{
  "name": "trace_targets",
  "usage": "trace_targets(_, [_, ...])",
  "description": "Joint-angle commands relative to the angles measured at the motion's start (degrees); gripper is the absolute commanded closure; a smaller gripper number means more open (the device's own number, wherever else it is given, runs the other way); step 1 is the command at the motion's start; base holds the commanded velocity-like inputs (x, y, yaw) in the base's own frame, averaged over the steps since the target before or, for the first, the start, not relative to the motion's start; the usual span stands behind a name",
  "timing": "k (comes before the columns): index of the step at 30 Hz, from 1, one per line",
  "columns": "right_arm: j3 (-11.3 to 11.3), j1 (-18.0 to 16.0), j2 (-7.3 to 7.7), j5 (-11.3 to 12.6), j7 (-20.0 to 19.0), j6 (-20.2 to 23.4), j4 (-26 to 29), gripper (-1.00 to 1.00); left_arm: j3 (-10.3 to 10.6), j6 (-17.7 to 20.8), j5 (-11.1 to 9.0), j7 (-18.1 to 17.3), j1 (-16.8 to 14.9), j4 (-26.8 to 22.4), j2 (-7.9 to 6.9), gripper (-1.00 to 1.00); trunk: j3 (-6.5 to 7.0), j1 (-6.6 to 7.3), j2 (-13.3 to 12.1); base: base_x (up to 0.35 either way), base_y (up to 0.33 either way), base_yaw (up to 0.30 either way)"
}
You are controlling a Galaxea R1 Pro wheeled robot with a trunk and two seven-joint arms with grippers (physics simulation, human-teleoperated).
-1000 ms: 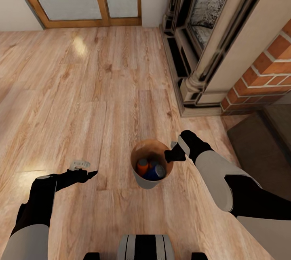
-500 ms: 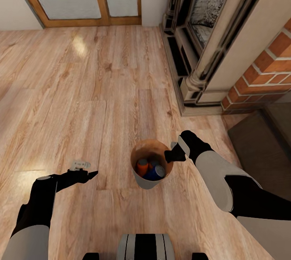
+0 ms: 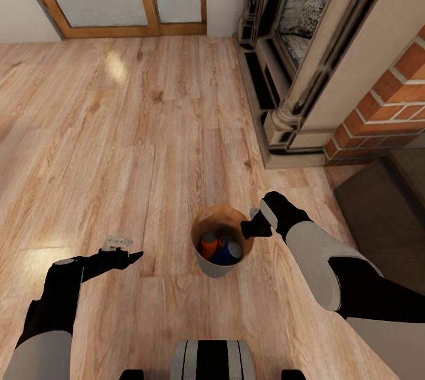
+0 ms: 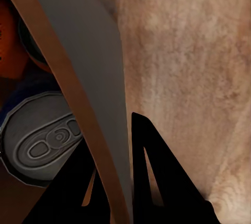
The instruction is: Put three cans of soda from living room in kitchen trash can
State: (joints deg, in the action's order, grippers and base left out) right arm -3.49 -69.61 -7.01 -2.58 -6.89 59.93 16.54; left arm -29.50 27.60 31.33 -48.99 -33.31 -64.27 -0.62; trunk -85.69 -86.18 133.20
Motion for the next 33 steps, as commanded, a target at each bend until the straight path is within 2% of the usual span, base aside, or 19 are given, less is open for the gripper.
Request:
trace_targets(1, [-0.4,0.0,-0.02,2.1,-0.4,0.1,0.0,1.0,0.0,0.0,0.0,0.0,0.0,0.0,0.0,-1.0,-0.18,-0.22,0.4,0.0,0.0,0.0])
trace_targets(4, [-0.4,0.0,-0.02,2.1,-0.4,0.1,0.0,1.0,0.0,0.0,0.0,0.0,0.0,0.0,0.0,-1.0,-0.72,-0.88,1.6,0.0,0.0,0.0])
trace_targets(11, [-0.4,0.0,0.09,2.0,-0.4,-0.2,0.0,1.0,0.0,0.0,0.0,0.0,0.0,0.0,0.0,-1.0,-0.72,-0.88,1.6,0.0,0.0,0.0])
trace_targets(22, [-0.3,0.4,0.32,2.0,-0.5,-1.4,-0.2,1.0,0.1,0.0,-0.1,0.0,0.0,1.4,-0.06,-1.0,-2.69,-3.29,6.0,0.0,0.0,0.0])
trace_targets(33, [-0.3,0.6,0.33,2.0,-0.5,-1.5,0.0,1.0,0.1,-0.1,-0.2,0.0,0.0,2.0,-0.09,-1.0,-2.69,-3.29,6.0,0.0,0.0,0.0])
